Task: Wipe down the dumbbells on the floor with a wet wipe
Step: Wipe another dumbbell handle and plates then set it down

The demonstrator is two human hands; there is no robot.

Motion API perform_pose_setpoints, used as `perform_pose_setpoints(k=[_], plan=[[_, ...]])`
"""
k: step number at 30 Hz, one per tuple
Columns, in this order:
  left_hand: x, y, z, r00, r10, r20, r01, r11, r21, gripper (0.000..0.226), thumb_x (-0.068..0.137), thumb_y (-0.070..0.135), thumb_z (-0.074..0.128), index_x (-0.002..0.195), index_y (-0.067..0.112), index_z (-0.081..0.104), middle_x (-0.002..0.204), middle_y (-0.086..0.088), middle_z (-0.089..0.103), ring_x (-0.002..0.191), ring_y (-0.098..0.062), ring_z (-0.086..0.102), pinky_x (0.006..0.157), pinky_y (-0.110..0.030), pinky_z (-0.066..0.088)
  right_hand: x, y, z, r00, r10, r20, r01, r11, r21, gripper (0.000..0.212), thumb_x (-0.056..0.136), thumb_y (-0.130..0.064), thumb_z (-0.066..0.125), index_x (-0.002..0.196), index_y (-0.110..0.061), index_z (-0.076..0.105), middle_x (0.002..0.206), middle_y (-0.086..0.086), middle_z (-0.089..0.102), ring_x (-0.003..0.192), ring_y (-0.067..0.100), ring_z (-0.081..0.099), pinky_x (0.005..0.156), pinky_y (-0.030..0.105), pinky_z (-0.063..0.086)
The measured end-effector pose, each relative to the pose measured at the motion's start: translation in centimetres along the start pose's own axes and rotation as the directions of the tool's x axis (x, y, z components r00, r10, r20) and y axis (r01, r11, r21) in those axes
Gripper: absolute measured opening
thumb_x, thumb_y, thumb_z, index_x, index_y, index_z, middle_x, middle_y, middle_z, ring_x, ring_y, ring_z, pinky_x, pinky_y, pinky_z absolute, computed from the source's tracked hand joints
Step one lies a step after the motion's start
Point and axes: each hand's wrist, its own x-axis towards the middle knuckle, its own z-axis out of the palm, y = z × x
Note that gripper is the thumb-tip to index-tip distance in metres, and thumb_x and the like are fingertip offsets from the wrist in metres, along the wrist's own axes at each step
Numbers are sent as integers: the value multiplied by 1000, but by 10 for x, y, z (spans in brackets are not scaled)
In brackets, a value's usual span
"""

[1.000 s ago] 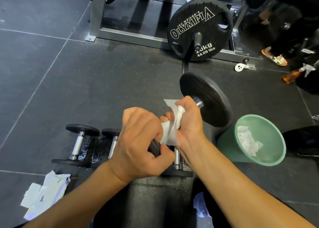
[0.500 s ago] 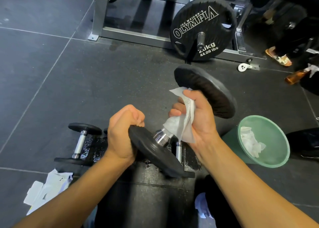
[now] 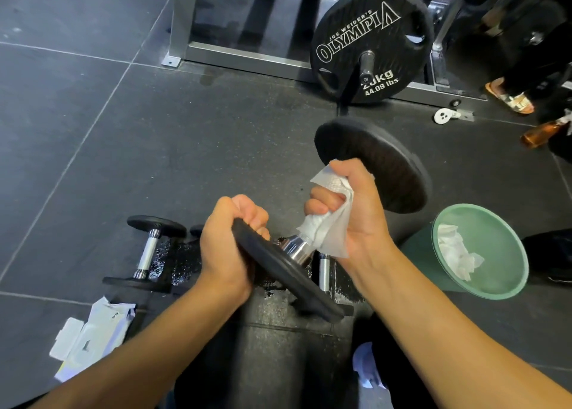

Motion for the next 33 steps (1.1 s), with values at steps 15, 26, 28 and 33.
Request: perform_pose_setpoints(k=[15, 26, 28, 33], plan=[[-2, -3, -1, 706, 575, 413, -699, 473, 536, 23, 84, 5, 40, 62, 12, 42, 66, -8, 46, 67, -29, 42, 63, -44, 33, 13, 12, -21, 964, -74, -257, 47, 993, -107, 46, 82, -4, 56, 43, -21, 39, 54, -4, 34, 46, 10, 32, 43, 24, 40], [16, -2, -2, 972, -192, 137, 212, 964, -158, 22, 70, 20, 45, 50, 17, 36, 54, -3, 33, 59, -18, 25, 61, -36, 18, -12, -4, -5, 941, 164, 295, -129, 982, -135, 29, 66, -15, 66, 53, -17, 40, 39, -3, 33, 40, 11, 20, 47, 21, 37], [15, -9, -5, 935, -331, 128, 351, 912, -211, 23, 70, 20, 43, 48, 19, 36, 54, 0, 31, 57, -16, 25, 61, -33, 21, -18, -7, -5, 908, 237, 346, -204, 970, -130, 32, 74, -14, 54, 50, -19, 34, 38, -1, 27, 35, 13, 34, 48, 25, 48], [10, -18, -8, 883, -454, 120, 470, 856, -217, 24, 70, 18, 42, 50, 21, 30, 60, 1, 26, 69, -16, 13, 63, -32, 21, -26, -5, 2, 842, 207, 497, -243, 970, 8, 34, 85, -1, 35, 59, -20, 27, 45, 4, 25, 40, 30, 58, 59, 43, 59]])
